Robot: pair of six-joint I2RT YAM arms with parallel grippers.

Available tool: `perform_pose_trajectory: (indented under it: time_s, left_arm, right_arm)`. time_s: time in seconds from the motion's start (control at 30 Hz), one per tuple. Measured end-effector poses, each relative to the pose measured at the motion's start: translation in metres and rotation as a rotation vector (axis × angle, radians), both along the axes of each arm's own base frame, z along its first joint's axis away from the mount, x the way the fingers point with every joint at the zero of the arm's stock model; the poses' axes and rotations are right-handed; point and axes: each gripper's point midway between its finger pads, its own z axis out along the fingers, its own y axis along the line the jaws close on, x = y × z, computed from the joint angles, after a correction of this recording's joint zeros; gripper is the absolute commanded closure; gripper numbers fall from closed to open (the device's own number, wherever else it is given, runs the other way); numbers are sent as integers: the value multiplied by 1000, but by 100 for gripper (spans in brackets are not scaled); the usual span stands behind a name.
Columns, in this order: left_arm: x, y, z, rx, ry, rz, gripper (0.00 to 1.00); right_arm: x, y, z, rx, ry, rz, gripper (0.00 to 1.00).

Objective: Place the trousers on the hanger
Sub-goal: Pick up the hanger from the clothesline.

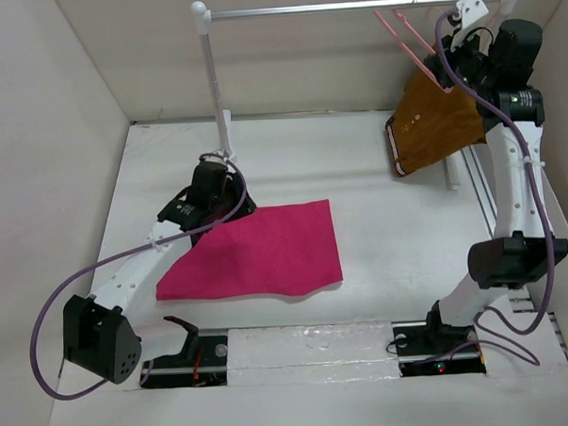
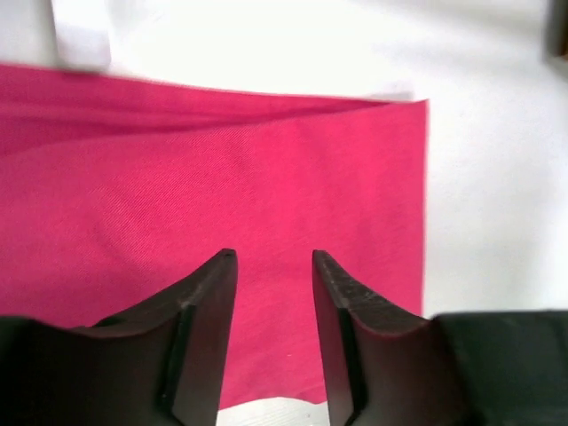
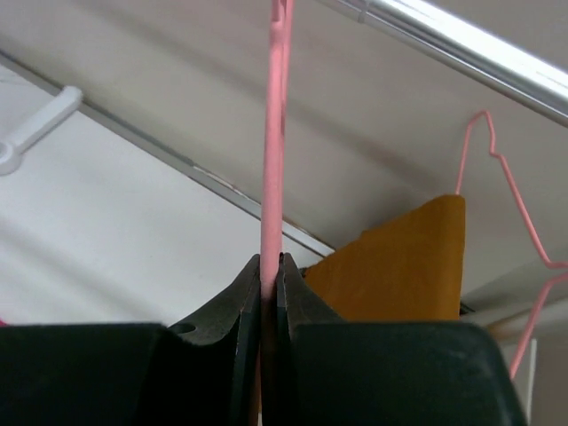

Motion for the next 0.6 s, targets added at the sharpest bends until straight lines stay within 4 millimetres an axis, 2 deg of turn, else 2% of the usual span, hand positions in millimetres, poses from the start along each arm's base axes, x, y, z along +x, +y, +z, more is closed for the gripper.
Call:
perform_pose_trajectory:
  time_s: [0.13, 0.3, 0.4, 0.43, 0.6]
  left_arm:
    - [14, -9, 44, -48, -82, -13, 53]
    - [28, -29, 115, -149, -200, -69, 51]
    - [34, -44, 157, -214, -264, -117, 49]
    - [37, -48, 169, -232, -285, -131, 48]
    - [50, -75, 216, -301, -334, -212, 48]
  right_arm:
    - [-17, -4, -3, -21, 5, -84, 100]
    - [-26, -6, -8, -61, -6, -150, 100]
    - [-33, -6, -16, -91, -8, -177, 100]
    - [-39, 0, -25, -95, 10, -166, 100]
    - [-40, 2, -44, -124, 35, -187, 100]
